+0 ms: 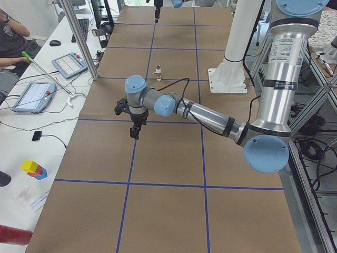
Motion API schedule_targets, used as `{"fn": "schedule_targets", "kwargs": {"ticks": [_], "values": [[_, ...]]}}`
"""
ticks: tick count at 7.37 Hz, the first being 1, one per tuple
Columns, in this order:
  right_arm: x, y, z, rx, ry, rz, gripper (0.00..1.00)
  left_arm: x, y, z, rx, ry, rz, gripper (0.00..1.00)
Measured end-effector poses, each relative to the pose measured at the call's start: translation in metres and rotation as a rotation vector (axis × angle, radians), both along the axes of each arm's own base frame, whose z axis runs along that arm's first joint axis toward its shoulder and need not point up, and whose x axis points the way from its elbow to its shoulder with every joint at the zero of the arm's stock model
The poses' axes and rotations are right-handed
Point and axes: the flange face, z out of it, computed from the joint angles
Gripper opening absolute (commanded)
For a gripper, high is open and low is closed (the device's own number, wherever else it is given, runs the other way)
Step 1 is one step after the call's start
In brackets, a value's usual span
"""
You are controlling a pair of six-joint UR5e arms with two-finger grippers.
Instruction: Assemble PPR valve and pipe with both arms
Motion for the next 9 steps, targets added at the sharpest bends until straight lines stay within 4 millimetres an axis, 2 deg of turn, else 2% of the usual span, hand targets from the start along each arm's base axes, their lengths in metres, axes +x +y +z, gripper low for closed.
{"fn": "schedule_targets", "kwargs": {"ticks": [1, 2, 4, 6, 9], "values": [[0.030, -0.003, 0.039, 0.032, 0.019, -0.043, 1.00, -0.020, -0.001, 0.022, 0.023, -0.004, 0.037, 1.00], [0.054, -0.004, 0.065, 0.047, 0.023, -0.061, 1.00, -0.034, 0.001, 0.030, 0.035, 0.045, 0.060, 1.00], [0.082, 0.005, 0.081, 0.062, 0.004, -0.055, 1.00, -0.067, 0.006, 0.026, 0.003, 0.203, 0.023, 1.00], [0.101, 0.018, 0.077, 0.078, -0.013, -0.032, 1.00, -0.083, 0.013, 0.019, 0.013, 0.256, -0.001, 1.00], [0.114, 0.024, 0.023, 0.204, 0.071, 0.015, 1.00, -0.092, 0.020, 0.014, 0.041, 0.249, -0.020, 1.00]]}}
